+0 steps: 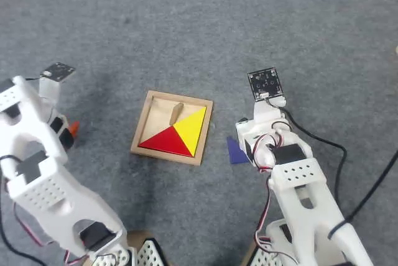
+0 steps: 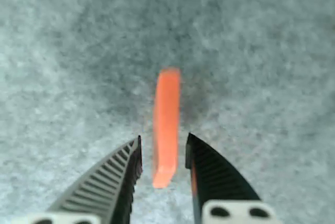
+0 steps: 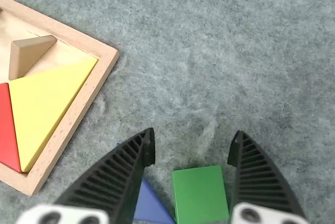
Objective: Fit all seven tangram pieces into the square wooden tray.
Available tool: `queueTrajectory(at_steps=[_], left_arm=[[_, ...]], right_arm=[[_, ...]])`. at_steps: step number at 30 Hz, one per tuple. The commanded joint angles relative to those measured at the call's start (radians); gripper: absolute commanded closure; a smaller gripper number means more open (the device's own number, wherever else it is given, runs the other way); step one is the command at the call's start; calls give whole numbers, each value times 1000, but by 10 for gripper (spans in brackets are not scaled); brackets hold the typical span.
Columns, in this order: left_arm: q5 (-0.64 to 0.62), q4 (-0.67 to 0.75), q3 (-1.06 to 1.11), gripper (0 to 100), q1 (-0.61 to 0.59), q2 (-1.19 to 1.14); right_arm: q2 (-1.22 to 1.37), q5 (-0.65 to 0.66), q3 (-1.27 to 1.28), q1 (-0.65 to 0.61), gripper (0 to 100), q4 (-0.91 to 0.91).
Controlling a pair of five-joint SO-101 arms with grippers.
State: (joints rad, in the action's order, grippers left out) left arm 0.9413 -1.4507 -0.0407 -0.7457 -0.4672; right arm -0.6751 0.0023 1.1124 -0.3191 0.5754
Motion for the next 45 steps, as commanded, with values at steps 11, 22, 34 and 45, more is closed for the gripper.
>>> queueTrajectory(at_steps=[11,22,34,45], left_arm=[[-35,141,-38,855,6,21],[135,61,-35,840,-5,11],[244,181,-33,793,-23,9],[245,249,-15,797,-25,-92]], right_arm=[[-39,12,-5,-5,757,-8],[-39,12,-5,-5,757,-10],[-39,12,-5,-5,757,-8],[-39,12,3,-42,757,-10]])
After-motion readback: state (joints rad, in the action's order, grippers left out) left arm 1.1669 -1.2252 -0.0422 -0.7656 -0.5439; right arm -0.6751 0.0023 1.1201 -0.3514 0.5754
